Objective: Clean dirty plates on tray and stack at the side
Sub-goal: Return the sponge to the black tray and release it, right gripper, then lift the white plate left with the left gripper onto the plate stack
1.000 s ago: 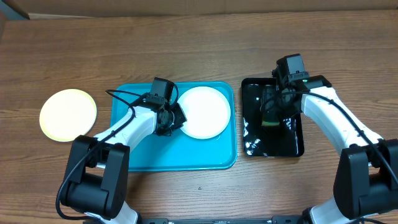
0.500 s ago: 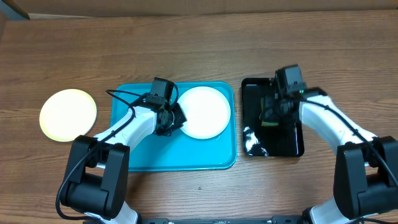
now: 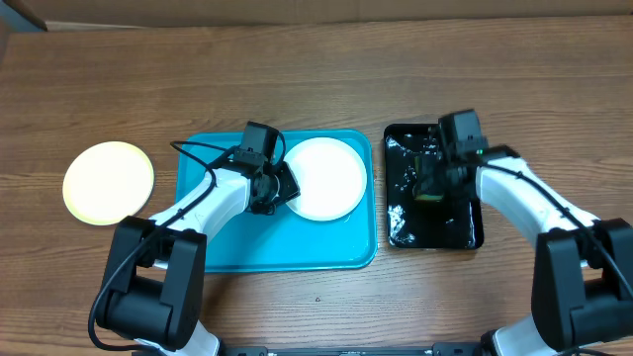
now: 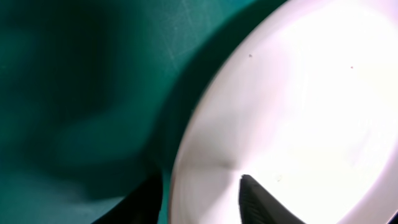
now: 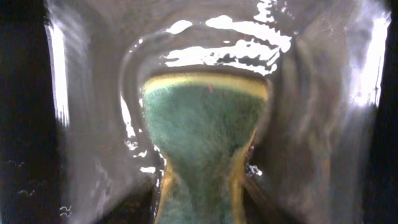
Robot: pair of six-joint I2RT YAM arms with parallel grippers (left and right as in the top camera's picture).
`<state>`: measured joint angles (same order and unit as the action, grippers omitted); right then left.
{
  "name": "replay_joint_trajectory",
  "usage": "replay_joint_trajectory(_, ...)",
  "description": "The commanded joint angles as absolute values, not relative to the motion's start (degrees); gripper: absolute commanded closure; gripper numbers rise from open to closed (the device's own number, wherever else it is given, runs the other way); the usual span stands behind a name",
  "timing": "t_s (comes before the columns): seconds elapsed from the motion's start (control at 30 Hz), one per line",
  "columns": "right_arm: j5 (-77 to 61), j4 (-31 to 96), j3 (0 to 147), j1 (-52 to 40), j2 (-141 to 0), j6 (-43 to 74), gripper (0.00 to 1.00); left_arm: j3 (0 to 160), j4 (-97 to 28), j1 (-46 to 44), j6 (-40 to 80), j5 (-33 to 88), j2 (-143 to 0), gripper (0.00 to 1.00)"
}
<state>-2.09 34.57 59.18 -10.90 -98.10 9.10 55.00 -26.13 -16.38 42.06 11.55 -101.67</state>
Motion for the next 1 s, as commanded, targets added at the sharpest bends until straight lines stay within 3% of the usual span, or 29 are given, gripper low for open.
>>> replay_joint_trajectory(0.0,-3.27,37.19,65.71,-10.85,-94.13,8.93,0.27,51.11,-28.27,-16.58,41.76,8.47,-106.06,0.57)
replay_joint_trajectory(0.03,-3.27,38.26,66.57,-10.85,-93.93,8.93,0.17,51.16,-28.27,-16.58,41.69,8.45,-106.06,0.63)
replay_joint_trajectory(0.07,-3.27,39.13,67.09,-10.85,-93.86,8.93,0.00,51.24,-28.25,-16.53,41.28,8.58,-106.04,0.68)
replay_joint_trajectory(0.17,-3.25,39.99,67.09,-10.85,-93.93,8.93,0.00,52.25,-28.77,-16.40,39.07,8.64,-105.93,0.96)
replay_joint_trajectory(0.4,-3.25,39.99,67.09,-10.85,-93.93,8.93,0.00,55.81,-34.17,-16.43,35.75,7.62,-101.95,0.96)
replay_joint_trajectory(0.67,-3.25,39.97,67.09,-10.85,-93.93,8.93,0.00,56.05,-40.03,-14.94,37.93,2.70,-84.84,0.96)
replay_joint_trajectory(0.97,-3.25,39.97,67.09,-10.85,-93.93,8.93,0.00,56.05,-47.37,3.20,36.97,-1.91,-71.70,0.96)
